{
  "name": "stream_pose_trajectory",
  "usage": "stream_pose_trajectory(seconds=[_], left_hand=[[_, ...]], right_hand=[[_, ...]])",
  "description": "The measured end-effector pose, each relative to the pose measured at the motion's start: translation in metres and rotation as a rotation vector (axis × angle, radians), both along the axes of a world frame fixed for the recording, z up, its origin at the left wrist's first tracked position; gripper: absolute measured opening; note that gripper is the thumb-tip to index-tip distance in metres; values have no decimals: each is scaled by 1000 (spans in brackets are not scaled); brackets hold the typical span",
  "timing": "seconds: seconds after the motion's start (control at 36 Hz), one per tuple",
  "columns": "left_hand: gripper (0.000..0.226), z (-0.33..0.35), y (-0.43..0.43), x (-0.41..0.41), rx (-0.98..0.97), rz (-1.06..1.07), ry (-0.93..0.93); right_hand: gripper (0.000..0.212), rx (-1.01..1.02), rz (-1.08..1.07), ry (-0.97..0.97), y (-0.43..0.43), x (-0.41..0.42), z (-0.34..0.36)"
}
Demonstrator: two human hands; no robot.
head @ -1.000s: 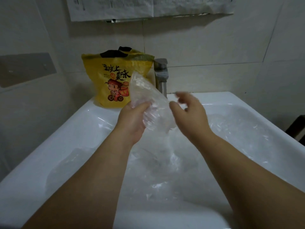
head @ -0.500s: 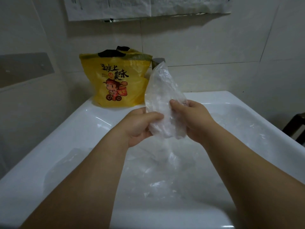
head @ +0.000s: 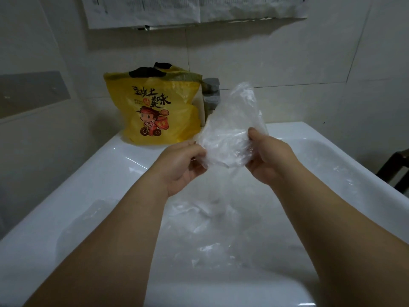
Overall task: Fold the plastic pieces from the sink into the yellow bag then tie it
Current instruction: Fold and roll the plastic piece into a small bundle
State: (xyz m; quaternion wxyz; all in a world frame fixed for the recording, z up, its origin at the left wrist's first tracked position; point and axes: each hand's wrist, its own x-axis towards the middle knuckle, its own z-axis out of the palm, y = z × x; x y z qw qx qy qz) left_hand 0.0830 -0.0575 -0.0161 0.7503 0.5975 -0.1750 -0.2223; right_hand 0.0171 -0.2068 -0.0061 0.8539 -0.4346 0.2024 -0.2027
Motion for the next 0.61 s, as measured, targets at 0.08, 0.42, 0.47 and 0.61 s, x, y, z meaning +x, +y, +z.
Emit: stream_pose_trajectory(seconds=[0.08, 0.42, 0.47, 0.61], left_hand=[[28, -1, 1, 0, 23, -7, -11], [48, -2, 0, -1, 119, -99, 10], [27, -6, -3, -1, 156, 67, -82], [9, -6, -7, 0, 12, 239, -92]], right_hand=[[29, 29, 10, -4, 1, -1, -1], [14, -242, 162, 46, 14, -4, 0], [21, -239, 198, 34, 15, -4, -1], [62, -252, 466, -10, 15, -5, -2]])
